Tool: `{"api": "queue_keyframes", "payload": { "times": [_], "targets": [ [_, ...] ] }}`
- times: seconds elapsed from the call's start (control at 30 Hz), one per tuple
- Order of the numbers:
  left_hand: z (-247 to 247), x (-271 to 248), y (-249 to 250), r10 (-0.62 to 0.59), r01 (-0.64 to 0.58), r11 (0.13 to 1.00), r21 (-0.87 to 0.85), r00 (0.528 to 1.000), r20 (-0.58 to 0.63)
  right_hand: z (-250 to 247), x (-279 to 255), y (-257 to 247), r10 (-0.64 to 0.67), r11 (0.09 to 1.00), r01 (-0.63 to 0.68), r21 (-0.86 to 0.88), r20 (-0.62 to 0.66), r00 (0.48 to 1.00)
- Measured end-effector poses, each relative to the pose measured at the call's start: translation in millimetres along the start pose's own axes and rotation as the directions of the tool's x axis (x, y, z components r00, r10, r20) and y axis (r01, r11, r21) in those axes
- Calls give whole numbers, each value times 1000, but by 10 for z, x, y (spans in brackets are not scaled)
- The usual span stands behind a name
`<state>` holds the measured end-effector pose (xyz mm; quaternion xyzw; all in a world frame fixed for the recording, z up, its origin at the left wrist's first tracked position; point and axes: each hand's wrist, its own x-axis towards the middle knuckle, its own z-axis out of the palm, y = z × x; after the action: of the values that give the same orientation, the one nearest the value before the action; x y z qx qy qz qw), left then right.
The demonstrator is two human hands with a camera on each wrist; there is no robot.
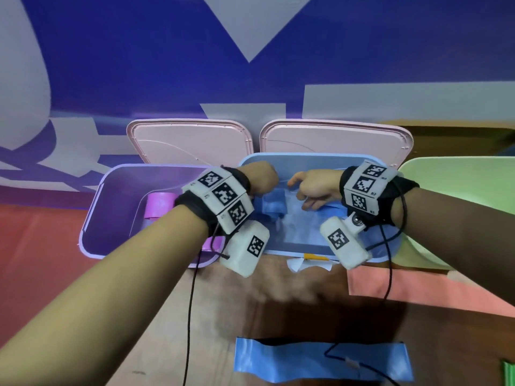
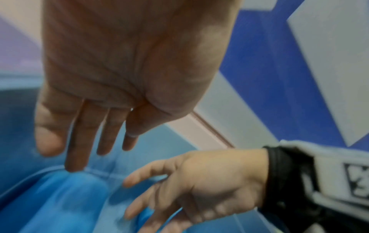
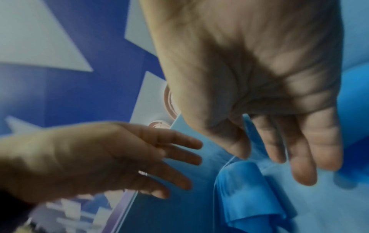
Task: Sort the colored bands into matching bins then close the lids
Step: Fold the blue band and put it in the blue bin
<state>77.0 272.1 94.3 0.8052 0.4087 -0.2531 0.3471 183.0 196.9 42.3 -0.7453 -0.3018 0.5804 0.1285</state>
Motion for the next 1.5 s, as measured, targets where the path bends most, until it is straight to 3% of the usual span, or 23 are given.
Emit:
{"api": "queue_keyframes", "payload": {
  "times": [0.1,0.2,0.33,0.43,0.5,0.6,1.1,1.23,1.4,1.5],
  "targets": [
    [-113,-162,-111,72,-91,978,-189,992,-102,-54,-38,-69,-83,967,83,-240,9,997],
    [-166,-334,-329,150,-222,936,-272,953,-263,-64,-62,-214,-188,856,199,-477,72,980],
    [-37,-478,-727,248,-291,956,-39,873,-419,78,-44,-348,-309,523,195,-829,29,951],
    [136,-553,-958,304,-265,950,164,905,-298,256,40,-338,-326,386,135,-912,2,945],
    [246,-582,-1067,293,-237,940,246,930,-222,352,143,-297,-318,378,95,-921,-32,947],
    [357,-584,-1142,313,-242,916,321,930,-192,446,272,-220,-296,406,37,-913,-93,951],
    [345,-572,-1117,316,-274,939,206,926,-208,439,427,-111,-309,358,23,-933,-95,946],
    [337,-585,-1090,299,-256,943,213,931,-207,405,324,-145,-246,387,4,-922,-99,964],
    [332,-642,-1025,284,-228,940,253,935,-211,208,6,-247,-296,337,2,-942,-103,950],
    [345,-710,-953,297,-214,920,330,927,-227,78,-224,-280,-296,351,8,-936,-103,950]
  ]
}}
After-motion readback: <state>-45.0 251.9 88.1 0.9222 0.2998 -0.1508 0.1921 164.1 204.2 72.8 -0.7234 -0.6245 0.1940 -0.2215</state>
